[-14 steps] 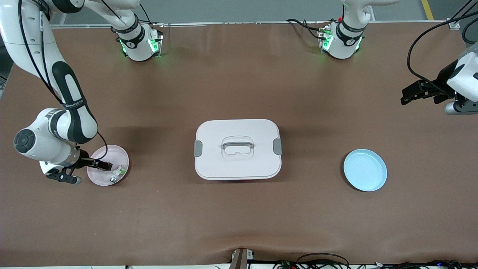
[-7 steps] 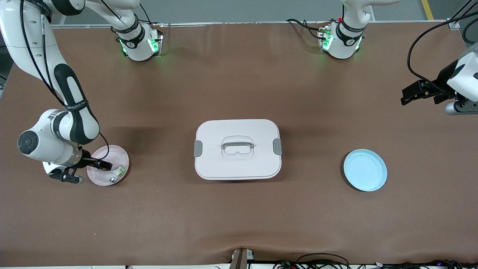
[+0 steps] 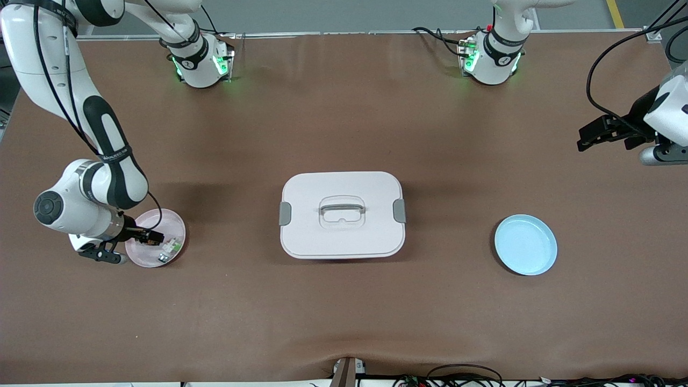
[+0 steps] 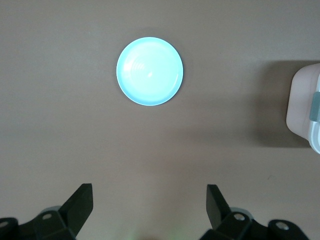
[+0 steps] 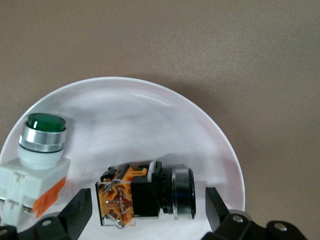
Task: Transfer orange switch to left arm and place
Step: 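Close the right gripper on the black-orange switch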
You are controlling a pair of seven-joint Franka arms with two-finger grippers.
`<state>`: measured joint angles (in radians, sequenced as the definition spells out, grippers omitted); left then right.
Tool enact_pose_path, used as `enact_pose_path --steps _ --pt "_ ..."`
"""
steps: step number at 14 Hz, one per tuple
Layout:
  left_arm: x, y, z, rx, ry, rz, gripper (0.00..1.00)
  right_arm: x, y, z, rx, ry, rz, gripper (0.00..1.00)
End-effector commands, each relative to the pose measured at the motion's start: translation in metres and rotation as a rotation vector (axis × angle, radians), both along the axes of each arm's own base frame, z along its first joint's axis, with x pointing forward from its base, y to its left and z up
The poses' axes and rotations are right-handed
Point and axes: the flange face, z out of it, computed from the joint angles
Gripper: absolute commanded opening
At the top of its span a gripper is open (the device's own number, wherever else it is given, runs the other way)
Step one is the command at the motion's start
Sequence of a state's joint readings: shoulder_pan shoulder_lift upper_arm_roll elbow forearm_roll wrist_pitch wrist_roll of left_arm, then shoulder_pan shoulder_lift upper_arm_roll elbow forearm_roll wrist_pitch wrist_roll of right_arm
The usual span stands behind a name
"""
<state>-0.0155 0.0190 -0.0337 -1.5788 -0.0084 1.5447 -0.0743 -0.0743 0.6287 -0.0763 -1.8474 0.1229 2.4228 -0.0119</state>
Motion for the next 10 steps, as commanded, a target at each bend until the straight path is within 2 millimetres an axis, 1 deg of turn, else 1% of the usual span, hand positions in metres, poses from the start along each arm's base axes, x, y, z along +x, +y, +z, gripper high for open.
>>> enact_pose_path --steps 1,4,5,6,7,8,10 --pt "0.0041 0.0028 0.0009 0.001 -0.006 -0.01 1.0 0.0016 -0.0012 -0.0009 0.001 -0.014 -0.017 1.0" --pt "0.0043 0.0037 0.0011 0.001 -0.007 -0.008 1.0 0.0016 -0.0033 -0.003 -0.001 -0.018 -0.012 1.0" --pt "0.0043 0.0028 0.0011 0.001 -0.007 -0.01 1.0 0.0014 -0.0033 -0.0032 -0.001 -0.017 -0.012 0.85" --pt "0.0043 0.002 0.0011 0.001 -0.007 -0.011 1.0 0.0016 -0.0024 -0.0032 0.0 -0.017 -0.011 0.63" --pt "0.0043 0.0028 0.0011 0.001 -0.007 -0.01 1.0 0.001 -0.0021 -0.0029 0.002 -0.011 -0.015 0.35" --pt "0.0043 0.0037 0.0011 0.001 -0.007 -0.008 1.0 0.0007 -0.002 -0.0023 0.003 -0.008 -0.023 0.0" --pt "0.0043 0.003 0.001 0.002 -0.007 -0.01 1.0 -0.0005 -0.0026 -0.0008 0.007 0.006 -0.068 0.0"
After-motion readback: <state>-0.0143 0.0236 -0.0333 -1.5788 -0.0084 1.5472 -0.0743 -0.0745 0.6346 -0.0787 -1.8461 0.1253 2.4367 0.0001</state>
